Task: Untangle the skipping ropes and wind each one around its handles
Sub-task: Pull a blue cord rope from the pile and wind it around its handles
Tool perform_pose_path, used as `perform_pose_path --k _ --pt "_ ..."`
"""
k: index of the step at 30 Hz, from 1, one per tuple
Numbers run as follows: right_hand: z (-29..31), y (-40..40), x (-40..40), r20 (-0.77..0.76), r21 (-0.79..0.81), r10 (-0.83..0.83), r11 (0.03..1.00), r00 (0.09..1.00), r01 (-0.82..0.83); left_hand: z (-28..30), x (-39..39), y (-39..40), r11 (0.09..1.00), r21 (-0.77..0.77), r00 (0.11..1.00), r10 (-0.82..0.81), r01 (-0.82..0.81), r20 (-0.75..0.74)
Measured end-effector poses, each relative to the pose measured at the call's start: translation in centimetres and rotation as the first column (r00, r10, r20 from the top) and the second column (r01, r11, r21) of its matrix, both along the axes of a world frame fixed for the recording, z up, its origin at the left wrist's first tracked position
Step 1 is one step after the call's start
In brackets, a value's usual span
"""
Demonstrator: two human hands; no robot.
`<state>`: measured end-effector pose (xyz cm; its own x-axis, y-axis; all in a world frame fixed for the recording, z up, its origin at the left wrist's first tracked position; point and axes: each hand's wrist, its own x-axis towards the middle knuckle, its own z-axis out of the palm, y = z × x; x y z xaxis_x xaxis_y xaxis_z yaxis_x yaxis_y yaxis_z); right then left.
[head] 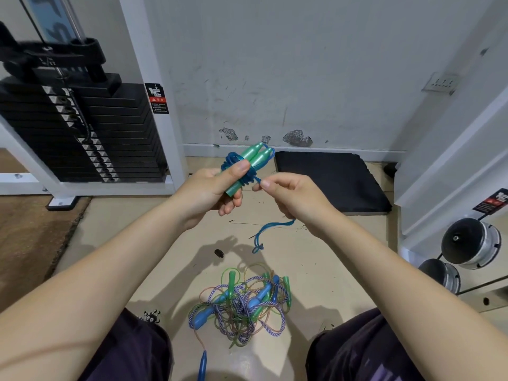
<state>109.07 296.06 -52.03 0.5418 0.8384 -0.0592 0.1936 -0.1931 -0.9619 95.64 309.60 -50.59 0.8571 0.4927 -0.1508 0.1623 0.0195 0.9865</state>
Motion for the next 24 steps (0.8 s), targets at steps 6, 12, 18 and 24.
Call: perform_pose_path --k 6,12,18,24 --pt "-0.7 0.3 -0.4 0.065 -0.119 -0.005 0.993 0.998 0.013 -0.2 0.2 -1.2 1.0 -0.007 1.0 -0.017 0.017 0.008" --pt "0.0 0.6 -1.7 0.342 -0.124 0.099 0.99 0.934 -0.059 -1.0 0.3 1.0 0.983 0.112 0.985 0.153 -0.144 -0.079" --pt "0.6 -0.4 -1.0 0.532 -0.09 0.128 0.991 0.837 -0.094 -1.4 0.0 3.1 0.947 0.313 0.951 0.163 -0.076 -0.263" --pt "1.1 -0.9 -0.1 0.523 -0.019 0.114 0.992 0.844 -0.123 -0.6 -0.7 1.1 0.815 0.15 0.745 -0.415 0.559 -0.522"
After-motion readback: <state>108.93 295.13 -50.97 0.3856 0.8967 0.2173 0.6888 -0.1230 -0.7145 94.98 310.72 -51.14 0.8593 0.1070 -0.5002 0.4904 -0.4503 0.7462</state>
